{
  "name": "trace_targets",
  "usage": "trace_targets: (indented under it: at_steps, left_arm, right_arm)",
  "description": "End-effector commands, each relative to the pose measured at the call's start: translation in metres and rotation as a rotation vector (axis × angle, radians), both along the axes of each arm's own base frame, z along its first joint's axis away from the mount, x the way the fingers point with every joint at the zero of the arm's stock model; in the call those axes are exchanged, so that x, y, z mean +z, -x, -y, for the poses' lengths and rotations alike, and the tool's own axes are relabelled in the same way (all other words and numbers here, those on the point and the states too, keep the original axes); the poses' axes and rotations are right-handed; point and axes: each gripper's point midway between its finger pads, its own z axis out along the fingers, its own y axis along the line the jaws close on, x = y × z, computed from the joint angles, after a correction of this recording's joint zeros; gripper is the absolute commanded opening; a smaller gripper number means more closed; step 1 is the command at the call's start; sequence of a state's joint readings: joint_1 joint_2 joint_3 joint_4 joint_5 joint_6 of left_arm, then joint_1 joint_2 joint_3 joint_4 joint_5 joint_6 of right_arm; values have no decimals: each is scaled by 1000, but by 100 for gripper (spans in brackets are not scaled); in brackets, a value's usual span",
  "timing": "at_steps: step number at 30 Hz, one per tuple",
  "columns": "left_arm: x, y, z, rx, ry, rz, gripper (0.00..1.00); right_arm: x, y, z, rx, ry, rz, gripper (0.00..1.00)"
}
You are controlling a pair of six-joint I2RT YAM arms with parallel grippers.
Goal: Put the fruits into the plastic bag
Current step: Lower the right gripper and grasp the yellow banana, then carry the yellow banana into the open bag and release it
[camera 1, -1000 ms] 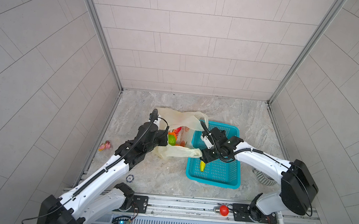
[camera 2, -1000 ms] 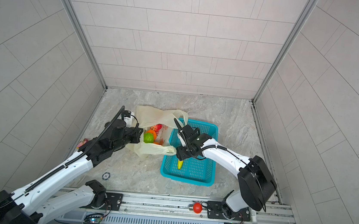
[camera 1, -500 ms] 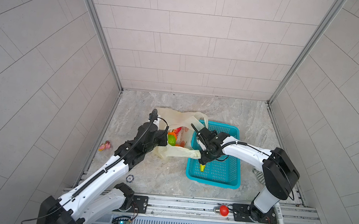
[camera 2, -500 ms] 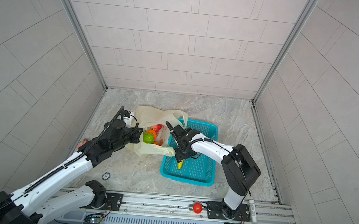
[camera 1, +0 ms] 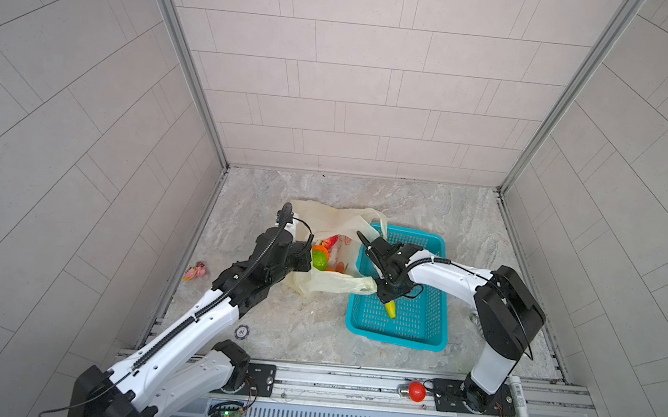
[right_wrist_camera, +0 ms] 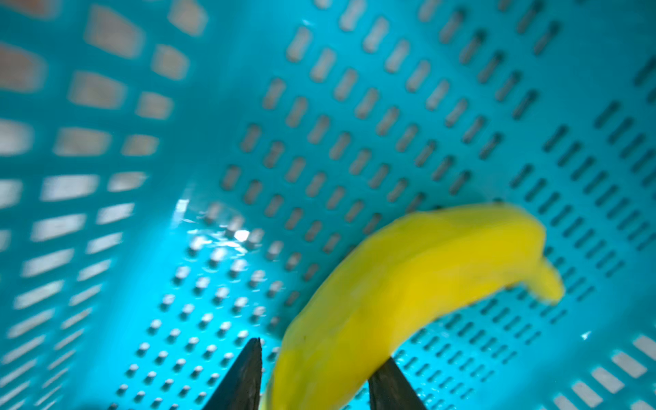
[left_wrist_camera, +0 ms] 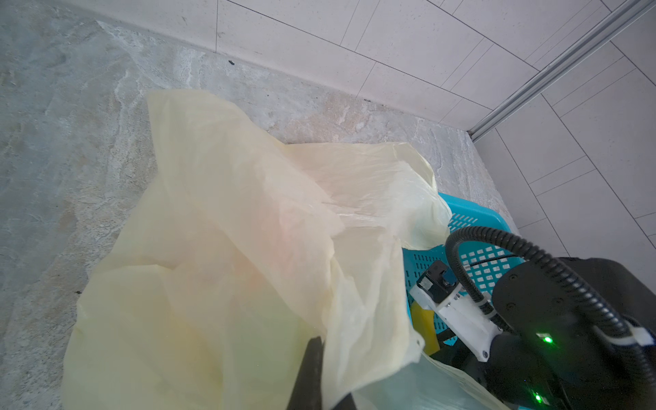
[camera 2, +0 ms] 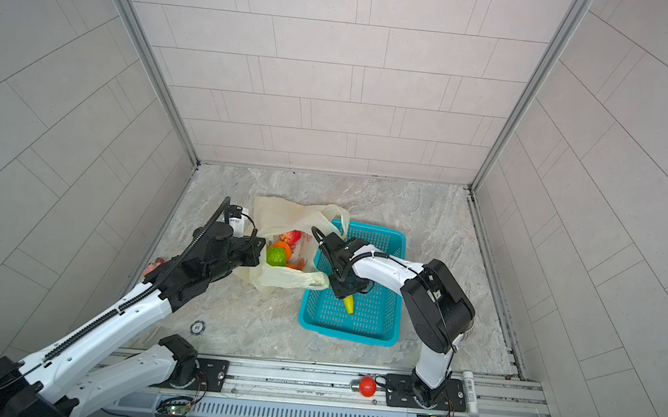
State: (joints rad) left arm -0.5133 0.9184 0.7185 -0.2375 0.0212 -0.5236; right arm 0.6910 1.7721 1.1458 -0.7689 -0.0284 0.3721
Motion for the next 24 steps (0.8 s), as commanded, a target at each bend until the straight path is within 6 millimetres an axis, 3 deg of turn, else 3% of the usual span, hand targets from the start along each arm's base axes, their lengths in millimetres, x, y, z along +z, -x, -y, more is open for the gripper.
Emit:
trace_targets:
  at_steps: [1, 8, 13, 18, 24]
  left_arm:
    - [11, 0, 1, -8, 2, 33, 0]
    - [13, 0, 1, -11, 4, 37, 0]
    - [16, 1, 1, -14, 4, 42, 0]
    - [14, 0, 2, -15, 2, 37, 0]
    - [10, 1, 2, -15, 5, 26, 0]
  right_arm:
    - [6, -1, 10, -28, 11, 18, 36]
    - [7, -1, 9, -32, -16, 21, 19]
    - [27, -6, 4, -23, -106, 107, 7]
    - [64, -13, -2, -16, -202, 228, 3]
    - [138, -26, -22, 42, -411, 451, 2]
